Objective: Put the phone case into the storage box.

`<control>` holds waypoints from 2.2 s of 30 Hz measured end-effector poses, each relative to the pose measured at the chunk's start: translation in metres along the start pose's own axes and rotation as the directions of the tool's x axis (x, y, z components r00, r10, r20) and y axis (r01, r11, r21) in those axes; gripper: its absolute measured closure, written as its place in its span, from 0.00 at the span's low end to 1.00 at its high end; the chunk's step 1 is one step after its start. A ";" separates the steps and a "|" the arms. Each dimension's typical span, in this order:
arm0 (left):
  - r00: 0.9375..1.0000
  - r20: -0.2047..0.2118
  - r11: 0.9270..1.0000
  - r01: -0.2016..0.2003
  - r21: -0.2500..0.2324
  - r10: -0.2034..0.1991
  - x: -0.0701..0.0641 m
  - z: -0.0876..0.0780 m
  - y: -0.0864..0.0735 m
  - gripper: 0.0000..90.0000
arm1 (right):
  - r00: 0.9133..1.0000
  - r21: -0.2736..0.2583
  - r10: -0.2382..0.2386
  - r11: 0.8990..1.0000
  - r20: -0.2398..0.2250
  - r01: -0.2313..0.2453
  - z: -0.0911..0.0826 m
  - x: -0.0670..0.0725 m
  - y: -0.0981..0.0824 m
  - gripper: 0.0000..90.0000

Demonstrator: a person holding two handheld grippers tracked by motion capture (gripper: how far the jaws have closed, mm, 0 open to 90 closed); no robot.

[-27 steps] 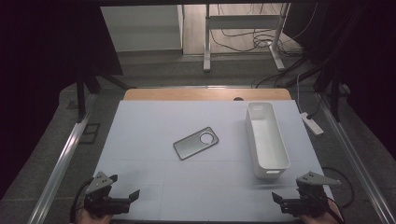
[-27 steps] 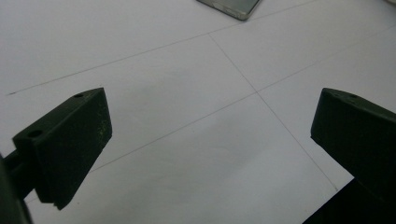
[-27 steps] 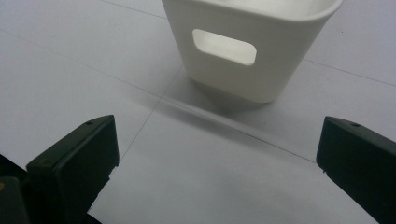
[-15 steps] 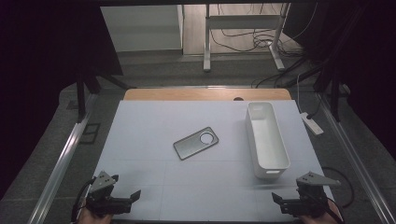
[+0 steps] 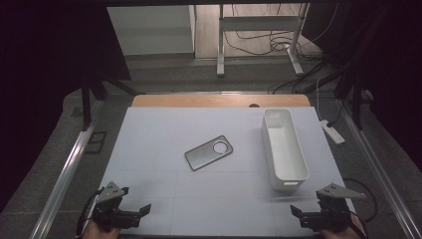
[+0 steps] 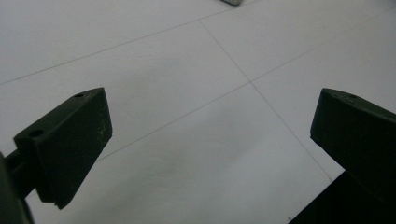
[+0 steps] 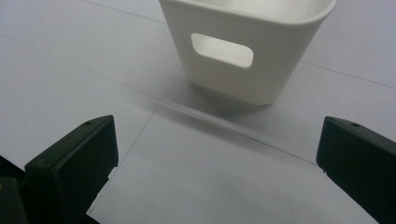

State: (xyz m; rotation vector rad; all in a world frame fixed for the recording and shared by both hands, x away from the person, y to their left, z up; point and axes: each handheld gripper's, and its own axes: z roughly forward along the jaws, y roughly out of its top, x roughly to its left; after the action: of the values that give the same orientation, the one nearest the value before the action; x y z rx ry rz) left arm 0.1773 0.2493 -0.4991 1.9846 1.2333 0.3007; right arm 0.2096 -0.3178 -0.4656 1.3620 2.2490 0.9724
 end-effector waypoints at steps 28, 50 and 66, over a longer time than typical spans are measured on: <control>0.999 0.031 1.000 -0.017 -0.025 0.018 0.003 0.007 0.014 0.00 | 1.000 -0.009 -0.019 1.000 0.003 0.019 -0.001 0.002 0.000 0.00; 0.995 0.048 0.996 -0.084 0.019 0.083 0.004 0.026 0.040 0.00 | 1.000 -0.002 -0.020 1.000 0.000 0.020 0.000 0.001 0.000 0.00; 0.995 0.048 0.996 -0.089 0.032 0.087 0.005 0.038 0.061 0.00 | 1.000 0.001 -0.018 1.000 0.001 0.018 0.000 0.002 0.000 0.00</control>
State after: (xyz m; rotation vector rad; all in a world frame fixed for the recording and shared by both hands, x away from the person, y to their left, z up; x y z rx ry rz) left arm 0.2417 0.2209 -0.4827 2.0676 1.1304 0.2773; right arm 0.2090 -0.3163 -0.4658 1.3400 2.2573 0.9641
